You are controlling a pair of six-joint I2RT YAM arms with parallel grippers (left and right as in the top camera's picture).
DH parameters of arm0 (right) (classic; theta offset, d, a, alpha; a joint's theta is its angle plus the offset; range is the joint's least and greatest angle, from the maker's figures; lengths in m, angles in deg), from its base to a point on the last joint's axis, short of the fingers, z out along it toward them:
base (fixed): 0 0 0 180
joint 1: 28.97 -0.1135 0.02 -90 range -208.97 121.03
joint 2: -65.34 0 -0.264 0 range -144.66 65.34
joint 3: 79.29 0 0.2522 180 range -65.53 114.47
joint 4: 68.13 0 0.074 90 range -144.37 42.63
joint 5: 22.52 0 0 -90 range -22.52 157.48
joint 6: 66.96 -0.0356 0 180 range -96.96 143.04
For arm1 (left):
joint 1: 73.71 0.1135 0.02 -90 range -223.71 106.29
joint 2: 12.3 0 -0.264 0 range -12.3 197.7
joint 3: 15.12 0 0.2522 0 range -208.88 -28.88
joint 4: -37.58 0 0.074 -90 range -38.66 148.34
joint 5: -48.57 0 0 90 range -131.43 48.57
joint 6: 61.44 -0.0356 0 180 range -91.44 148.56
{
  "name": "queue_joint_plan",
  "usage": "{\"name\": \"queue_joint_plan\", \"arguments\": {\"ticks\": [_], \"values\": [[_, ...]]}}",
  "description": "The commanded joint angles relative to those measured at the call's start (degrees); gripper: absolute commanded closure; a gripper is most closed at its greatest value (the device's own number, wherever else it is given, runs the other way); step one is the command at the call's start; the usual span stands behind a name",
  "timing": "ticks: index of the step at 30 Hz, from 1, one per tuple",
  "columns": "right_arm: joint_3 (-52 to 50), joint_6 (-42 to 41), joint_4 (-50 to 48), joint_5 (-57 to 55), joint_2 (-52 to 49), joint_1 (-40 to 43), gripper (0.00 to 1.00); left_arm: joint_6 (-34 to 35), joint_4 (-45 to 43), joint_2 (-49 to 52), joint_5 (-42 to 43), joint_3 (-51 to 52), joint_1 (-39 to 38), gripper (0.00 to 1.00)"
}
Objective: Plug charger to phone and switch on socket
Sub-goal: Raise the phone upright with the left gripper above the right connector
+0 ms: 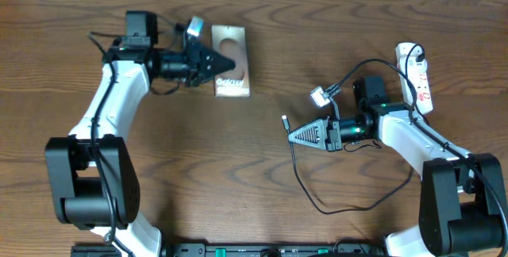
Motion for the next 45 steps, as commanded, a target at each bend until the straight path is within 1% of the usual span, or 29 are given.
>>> {"name": "queue_joint_plan", "arguments": {"ticks": [1,5,8,11,15,18,20,23,27,30,34,37,40,45], "values": [[-0.2,-2.4,-2.3,4.7,0.6,-0.5,0.99,11.3,-6.2,-4.2,-1.6,-1.4,-3.6,0.93],[0.1,-8.6,-6.3,4.7,0.6,-0.5,0.99,16.9,-12.6,-6.2,-6.6,-1.4,-6.7,0.93],[0.4,-11.2,-8.7,4.7,1.1,-0.5,0.99,19.8,-15.7,-7.7,-9.5,-1.4,-8.2,0.93],[0.6,-13.3,-11.1,4.7,2.6,-0.5,0.99,22.9,-18.4,-8.4,-10.8,-1.4,-8.9,0.93],[0.6,-17.6,-15.7,4.7,5.3,-0.5,0.99,24.5,-20.0,-8.5,-12.7,-1.4,-9.6,0.93],[0.6,-23.3,-21.3,4.7,7.1,-0.5,0.99,25.9,-21.5,-8.5,-14.0,-1.4,-10.5,0.93],[0.6,-28.2,-25.8,4.7,7.7,-0.5,0.99,27.7,-24.3,-8.5,-13.9,-1.4,-11.3,0.92],[0.6,-35.3,-32.7,4.7,7.8,-0.8,0.99,30.6,-31.2,-8.5,-13.8,-1.4,-13.0,0.92],[0.6,-39.0,-38.4,4.7,7.8,-1.1,0.99,33.6,-39.6,-8.5,-13.6,-1.4,-14.4,0.93],[0.6,-42.2,-43.5,4.7,7.8,-1.1,0.99,33.7,-40.9,-8.5,-13.2,-1.4,-14.5,0.92],[0.6,-48.9,-52.5,4.7,7.8,-1.2,0.99,33.2,-41.2,-8.5,-12.0,-1.4,-14.5,0.92],[0.6,-53.3,-57.7,4.6,7.8,-1.2,0.99,33.3,-44.0,-8.5,-10.4,-1.4,-14.5,0.93],[0.6,-54.5,-59.5,4.0,7.8,-1.2,0.99,34.0,-48.3,-8.5,-8.4,-1.4,-14.5,0.92],[0.6,-54.5,-60.8,3.3,7.8,-1.1,0.99,34.3,-49.2,-8.5,-6.8,-1.3,-14.5,0.92]]}}
